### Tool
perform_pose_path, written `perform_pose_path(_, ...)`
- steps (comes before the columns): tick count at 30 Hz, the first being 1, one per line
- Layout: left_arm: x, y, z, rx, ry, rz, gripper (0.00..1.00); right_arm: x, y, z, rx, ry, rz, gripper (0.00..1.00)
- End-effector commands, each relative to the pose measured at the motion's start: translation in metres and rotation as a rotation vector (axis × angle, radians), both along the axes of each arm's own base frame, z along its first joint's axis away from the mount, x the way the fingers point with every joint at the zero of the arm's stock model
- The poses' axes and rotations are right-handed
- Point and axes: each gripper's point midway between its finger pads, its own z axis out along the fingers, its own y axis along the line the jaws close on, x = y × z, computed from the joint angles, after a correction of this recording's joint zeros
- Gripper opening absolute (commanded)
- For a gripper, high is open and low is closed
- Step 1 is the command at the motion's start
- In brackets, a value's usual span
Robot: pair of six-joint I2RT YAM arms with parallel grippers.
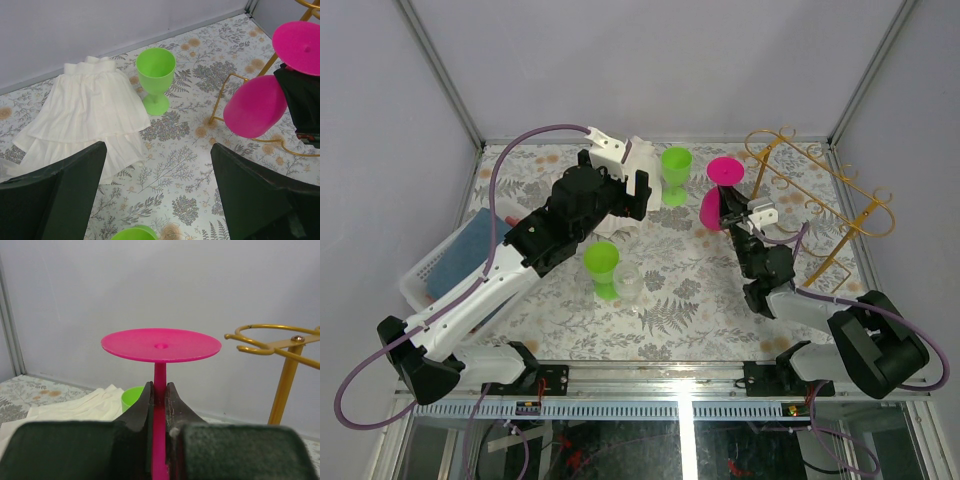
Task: Place the wine glass upside down on the wine glass rack
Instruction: Turn the wine glass upside down at the wine rack.
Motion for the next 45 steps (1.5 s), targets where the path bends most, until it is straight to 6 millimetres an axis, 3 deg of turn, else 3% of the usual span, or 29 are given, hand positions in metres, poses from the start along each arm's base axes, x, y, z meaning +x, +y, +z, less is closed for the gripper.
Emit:
perform_pose_path(1,0.005,0.004,0.018,-0.048,-0.059,0.028,0.86,-0.015,-0.016,0.065,0.087,-0.218,-0.041,0.0)
perform_pose_path(9,0.004,0.004,0.02,-0.054,-0.059,0.02,0.86,-0.011,-0.038,0.073,0.142,-0.213,-0.142,0.0)
perform_pose_path(20,0.004,0.004,0.019,-0.051,-0.06,0.021,0.86,-0.012,-0.052,0.08,0.18,-0.217,-0.201,0.0)
perform_pose_path(36,0.004,0.003,0.019,-0.048,-0.059,0.019,0.86,-0.008,-0.082,0.066,0.263,-0.148,-0.347,0.0)
perform_pose_path(45,0.005,0.004,0.018,-0.045,-0.058,0.022,0.86,0.001,-0.082,0.048,0.264,-0.099,-0.369,0.0)
